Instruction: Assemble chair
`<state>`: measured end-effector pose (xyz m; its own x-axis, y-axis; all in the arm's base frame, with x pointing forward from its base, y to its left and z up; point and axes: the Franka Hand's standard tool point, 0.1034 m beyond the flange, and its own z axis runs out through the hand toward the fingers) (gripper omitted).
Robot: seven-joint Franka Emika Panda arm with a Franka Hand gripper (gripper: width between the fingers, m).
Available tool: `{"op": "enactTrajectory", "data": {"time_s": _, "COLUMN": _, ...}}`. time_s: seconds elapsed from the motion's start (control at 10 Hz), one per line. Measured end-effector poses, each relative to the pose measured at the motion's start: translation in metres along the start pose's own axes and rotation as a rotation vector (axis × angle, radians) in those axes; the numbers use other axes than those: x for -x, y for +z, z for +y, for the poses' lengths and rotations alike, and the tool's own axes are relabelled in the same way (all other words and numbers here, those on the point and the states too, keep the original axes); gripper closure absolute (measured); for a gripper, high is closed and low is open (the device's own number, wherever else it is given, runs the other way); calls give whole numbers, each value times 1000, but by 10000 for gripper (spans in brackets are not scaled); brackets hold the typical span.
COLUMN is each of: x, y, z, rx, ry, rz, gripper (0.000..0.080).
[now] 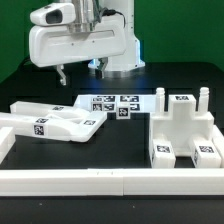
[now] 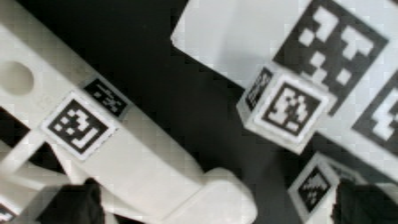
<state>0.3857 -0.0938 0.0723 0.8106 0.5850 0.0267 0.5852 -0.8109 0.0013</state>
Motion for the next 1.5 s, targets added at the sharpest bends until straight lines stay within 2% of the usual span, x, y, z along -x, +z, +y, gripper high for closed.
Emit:
{"op": "enactTrajectory", "data": {"time_s": 0.1, "x": 7, "y": 9, "z": 13, "rx": 18, "ry": -167, "rz": -10, "gripper": 151}}
{"op": "enactTrajectory", "data": {"time_s": 0.3, "x": 20, "y": 20, "z": 41, "rx": 34, "ry": -380, "rz": -33, "gripper": 151}}
{"op": "enactTrajectory", "data": {"time_s": 0.5, "x": 34, "y": 37, "z": 58, "rx": 24, "ry": -530, "rz": -66, "gripper": 150}}
{"op": "enactTrajectory", "data": {"time_s": 0.9, "x": 37, "y": 39, "z": 60, "rx": 20, "ry": -514, "rz": -68, "gripper": 150}}
{"op": "enactTrajectory", "data": {"time_s": 1.2, "x": 41, "y": 52, "z": 75, "rx": 26, "ry": -527, "rz": -80, "gripper": 151}}
{"op": "enactTrajectory", "data": {"time_s": 1.4, "x": 40, "y": 59, "z": 77, "rx": 19, "ry": -511, "rz": -81, "gripper": 151}}
{"op": "enactTrajectory", "data": {"time_s": 1.5, "x": 41, "y": 59, "z": 77, "rx": 20, "ry": -508, "rz": -82, "gripper": 272}}
